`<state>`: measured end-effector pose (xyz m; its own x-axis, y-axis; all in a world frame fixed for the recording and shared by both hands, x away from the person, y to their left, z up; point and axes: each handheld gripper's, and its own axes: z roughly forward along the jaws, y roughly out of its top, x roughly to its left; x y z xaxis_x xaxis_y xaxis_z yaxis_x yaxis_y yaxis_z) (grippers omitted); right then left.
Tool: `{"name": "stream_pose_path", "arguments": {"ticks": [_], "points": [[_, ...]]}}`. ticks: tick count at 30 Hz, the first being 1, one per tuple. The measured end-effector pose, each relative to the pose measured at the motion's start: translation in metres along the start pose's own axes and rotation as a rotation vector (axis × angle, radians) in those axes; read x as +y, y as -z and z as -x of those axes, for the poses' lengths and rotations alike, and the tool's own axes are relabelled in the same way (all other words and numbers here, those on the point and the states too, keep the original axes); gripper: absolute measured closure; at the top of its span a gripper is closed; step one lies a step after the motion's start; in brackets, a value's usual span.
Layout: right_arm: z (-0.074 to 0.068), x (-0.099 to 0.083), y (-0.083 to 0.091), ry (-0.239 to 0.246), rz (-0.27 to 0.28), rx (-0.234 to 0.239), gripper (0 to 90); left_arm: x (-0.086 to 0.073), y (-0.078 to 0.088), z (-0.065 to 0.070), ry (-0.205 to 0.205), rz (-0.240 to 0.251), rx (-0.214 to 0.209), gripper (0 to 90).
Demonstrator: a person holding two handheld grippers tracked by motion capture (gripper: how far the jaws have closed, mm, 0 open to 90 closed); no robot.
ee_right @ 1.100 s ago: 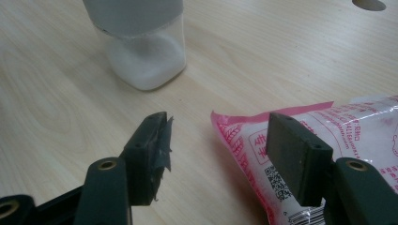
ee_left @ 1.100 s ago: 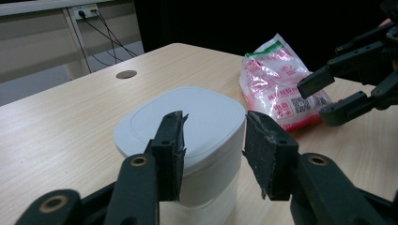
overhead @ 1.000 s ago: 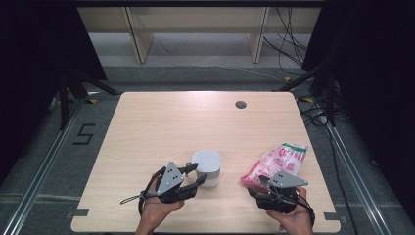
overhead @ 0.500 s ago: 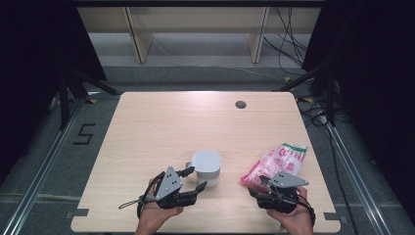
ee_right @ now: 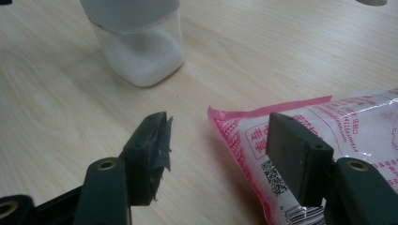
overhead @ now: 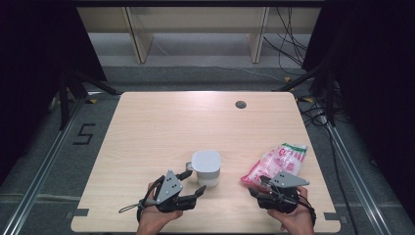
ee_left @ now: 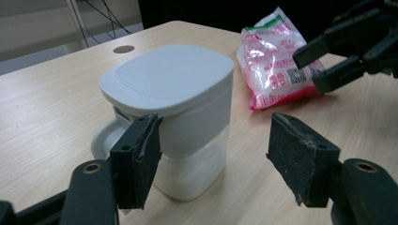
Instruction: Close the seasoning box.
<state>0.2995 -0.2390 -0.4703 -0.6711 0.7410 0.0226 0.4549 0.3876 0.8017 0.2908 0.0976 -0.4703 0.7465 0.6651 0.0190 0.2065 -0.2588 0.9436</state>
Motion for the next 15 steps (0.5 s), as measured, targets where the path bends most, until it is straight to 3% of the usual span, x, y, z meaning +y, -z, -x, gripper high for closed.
{"name": "stream_pose_path", "arguments": {"ticks": [4, 7, 15], "points": [[0.001, 0.0, 0.0, 0.024, -0.001, -0.009, 39.8, -0.004, 0.001, 0.004, -0.012, -0.013, -0.001, 32.2], [-0.001, 0.0, 0.0, -0.008, -0.007, -0.003, 39.1, -0.008, 0.002, 0.005, 0.0, -0.012, -0.002, 30.9], [-0.001, 0.001, -0.002, 0.023, 0.01, 0.007, 37.6, -0.014, 0.003, 0.006, 0.008, -0.021, 0.008, 29.4]]}}
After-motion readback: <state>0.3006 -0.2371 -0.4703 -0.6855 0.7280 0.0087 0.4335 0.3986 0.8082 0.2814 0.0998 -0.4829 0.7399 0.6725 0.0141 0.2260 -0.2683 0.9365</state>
